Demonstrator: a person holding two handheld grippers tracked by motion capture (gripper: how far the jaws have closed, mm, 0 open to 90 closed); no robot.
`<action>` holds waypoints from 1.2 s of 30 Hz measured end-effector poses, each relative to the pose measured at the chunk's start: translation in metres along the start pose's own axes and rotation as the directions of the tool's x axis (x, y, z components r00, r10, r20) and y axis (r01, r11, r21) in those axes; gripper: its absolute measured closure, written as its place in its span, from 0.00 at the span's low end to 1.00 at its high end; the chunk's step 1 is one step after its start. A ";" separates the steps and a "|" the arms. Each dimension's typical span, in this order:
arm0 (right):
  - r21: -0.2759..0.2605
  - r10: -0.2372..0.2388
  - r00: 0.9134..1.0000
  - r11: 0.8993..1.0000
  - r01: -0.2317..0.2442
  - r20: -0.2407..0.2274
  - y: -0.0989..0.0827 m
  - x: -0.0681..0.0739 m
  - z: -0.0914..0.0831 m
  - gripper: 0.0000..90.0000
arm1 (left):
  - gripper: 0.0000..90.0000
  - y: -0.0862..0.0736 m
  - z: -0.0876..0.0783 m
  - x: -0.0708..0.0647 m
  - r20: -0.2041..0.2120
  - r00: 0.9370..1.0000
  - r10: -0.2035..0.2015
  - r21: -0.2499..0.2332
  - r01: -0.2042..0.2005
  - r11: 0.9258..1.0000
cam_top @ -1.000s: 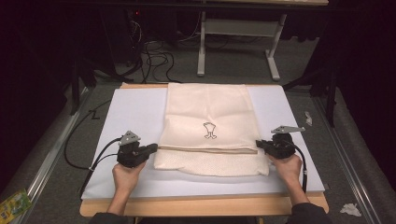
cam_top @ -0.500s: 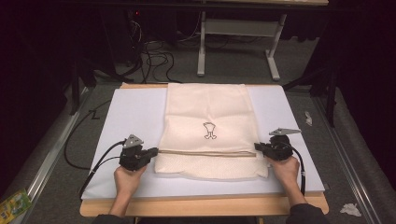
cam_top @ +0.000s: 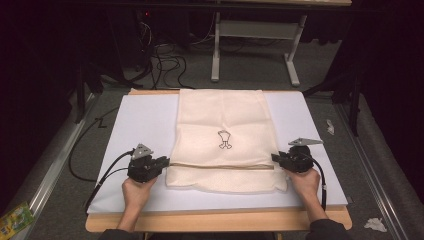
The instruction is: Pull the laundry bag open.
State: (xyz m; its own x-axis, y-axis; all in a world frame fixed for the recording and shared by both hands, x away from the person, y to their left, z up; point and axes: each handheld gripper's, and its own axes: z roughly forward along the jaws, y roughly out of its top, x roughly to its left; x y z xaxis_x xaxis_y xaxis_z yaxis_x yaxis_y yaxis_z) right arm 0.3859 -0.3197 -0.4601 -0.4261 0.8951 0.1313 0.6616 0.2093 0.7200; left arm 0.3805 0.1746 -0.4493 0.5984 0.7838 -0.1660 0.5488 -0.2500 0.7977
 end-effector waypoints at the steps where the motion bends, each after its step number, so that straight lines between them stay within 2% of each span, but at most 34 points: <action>1: -0.002 -0.001 1.000 1.000 0.001 0.005 0.000 0.000 0.000 0.74 | 0.83 0.000 -0.001 0.000 -0.001 1.000 0.001 -0.007 -0.001 1.000; 5: -0.016 0.007 1.000 1.000 -0.006 0.017 0.000 -0.001 -0.006 0.70 | 0.77 0.002 -0.005 0.002 -0.010 1.000 0.001 -0.033 -0.001 0.999; 10: -0.066 0.004 1.000 0.998 -0.003 0.021 0.002 -0.002 -0.017 0.71 | 0.73 0.003 -0.012 0.004 -0.017 1.000 0.006 -0.064 -0.007 0.998; 17: -0.115 0.024 1.000 0.993 -0.022 0.018 0.002 -0.006 -0.030 0.73 | 0.70 0.007 -0.022 0.010 -0.040 0.999 -0.004 -0.101 0.000 0.995; 22: -0.150 0.046 0.999 0.988 -0.041 0.028 -0.001 -0.014 -0.040 0.75 | 0.69 0.008 -0.028 0.016 -0.057 0.998 -0.012 -0.116 0.005 0.993; 29: -0.185 0.075 0.996 0.981 -0.065 0.045 -0.007 -0.026 -0.053 0.75 | 0.68 0.007 -0.036 0.024 -0.071 0.997 -0.043 -0.139 0.032 0.990; 36: -0.225 0.113 0.992 0.970 -0.096 0.061 -0.014 -0.036 -0.064 0.74 | 0.68 0.006 -0.041 0.031 -0.086 0.994 -0.063 -0.155 0.049 0.987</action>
State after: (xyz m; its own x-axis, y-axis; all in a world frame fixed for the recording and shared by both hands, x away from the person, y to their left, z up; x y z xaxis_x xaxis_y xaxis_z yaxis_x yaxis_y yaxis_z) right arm 0.3524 -0.3806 -0.4313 -0.3101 0.9355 0.1694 0.5438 0.0284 0.8387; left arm 0.3783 0.2205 -0.4258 0.5102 0.8441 -0.1650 0.4801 -0.1203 0.8689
